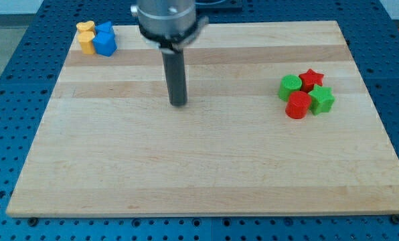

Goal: Slightly push the blue triangle into the yellow hexagon and blue cube

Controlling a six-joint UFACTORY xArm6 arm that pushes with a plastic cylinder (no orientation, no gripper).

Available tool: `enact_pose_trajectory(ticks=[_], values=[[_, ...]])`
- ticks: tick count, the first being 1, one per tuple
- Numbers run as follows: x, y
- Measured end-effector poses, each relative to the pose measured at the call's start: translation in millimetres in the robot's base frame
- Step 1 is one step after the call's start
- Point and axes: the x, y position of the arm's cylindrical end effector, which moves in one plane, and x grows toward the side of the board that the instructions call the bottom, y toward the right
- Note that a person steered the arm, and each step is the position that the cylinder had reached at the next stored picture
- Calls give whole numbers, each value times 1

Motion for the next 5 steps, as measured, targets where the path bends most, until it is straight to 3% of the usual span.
enact_pose_trajectory(ticks=[2, 3, 5], values=[[-148, -11], [-196, -70], [-203, -144]])
